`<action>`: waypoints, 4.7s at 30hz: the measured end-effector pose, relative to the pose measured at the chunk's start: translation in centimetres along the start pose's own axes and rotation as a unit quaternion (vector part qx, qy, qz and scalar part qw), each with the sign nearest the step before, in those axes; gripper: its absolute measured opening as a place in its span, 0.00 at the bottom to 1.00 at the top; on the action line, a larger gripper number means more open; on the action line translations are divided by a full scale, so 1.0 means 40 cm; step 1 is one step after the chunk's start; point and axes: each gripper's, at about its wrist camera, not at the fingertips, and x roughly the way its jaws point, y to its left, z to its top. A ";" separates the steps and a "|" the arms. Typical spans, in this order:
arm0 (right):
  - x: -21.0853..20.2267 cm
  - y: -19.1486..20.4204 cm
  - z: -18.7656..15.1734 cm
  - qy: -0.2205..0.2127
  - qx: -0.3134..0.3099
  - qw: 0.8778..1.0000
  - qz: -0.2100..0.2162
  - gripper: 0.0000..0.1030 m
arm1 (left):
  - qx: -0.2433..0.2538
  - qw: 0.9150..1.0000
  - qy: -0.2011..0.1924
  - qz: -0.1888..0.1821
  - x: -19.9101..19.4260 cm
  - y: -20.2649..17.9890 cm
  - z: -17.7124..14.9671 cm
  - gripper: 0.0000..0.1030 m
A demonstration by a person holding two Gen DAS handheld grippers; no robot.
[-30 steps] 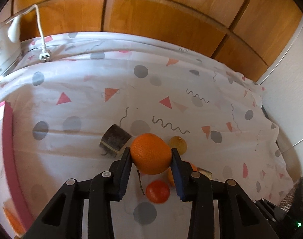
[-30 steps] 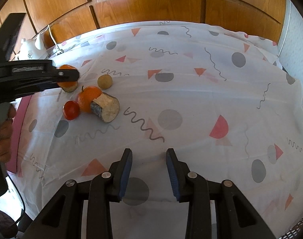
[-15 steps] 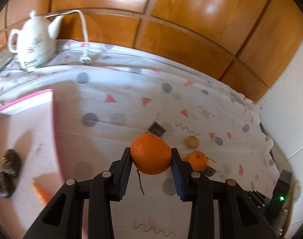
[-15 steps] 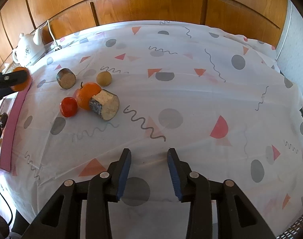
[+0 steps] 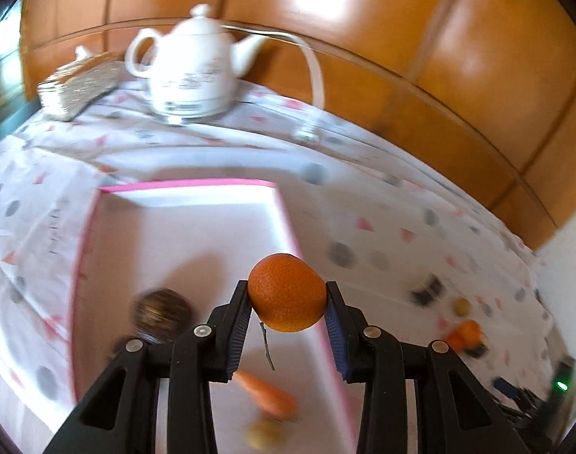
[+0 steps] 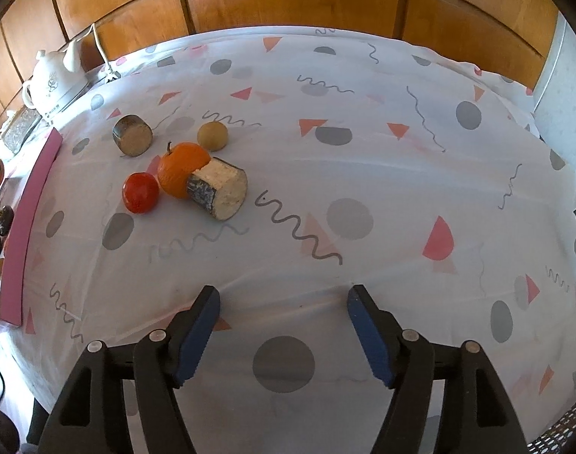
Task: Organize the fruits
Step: 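Carry the orange into the pink tray and open the left gripper, then move the right gripper toward the second small yellow fruit, then close the right gripper on the second yellow fruit and lift it, then carry the yellow fruit into the pink tray and open the right gripper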
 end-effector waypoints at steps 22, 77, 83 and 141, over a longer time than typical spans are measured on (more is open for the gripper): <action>0.000 0.005 -0.004 -0.001 0.002 1.000 -0.010 0.69 | -0.057 0.994 -0.007 0.096 0.062 0.134 0.011 0.47; -0.049 0.075 0.053 -0.021 -0.036 0.998 0.047 0.52 | -0.036 0.997 -0.030 0.058 -0.159 0.082 -0.193 0.55; -0.027 0.088 0.097 -0.017 -0.083 0.996 0.026 0.52 | -0.041 0.997 -0.028 0.054 -0.160 0.086 -0.195 0.56; -0.088 0.283 0.218 -0.074 -0.091 0.983 0.141 0.25 | -0.095 0.992 -0.029 0.081 -0.179 0.145 -0.215 0.64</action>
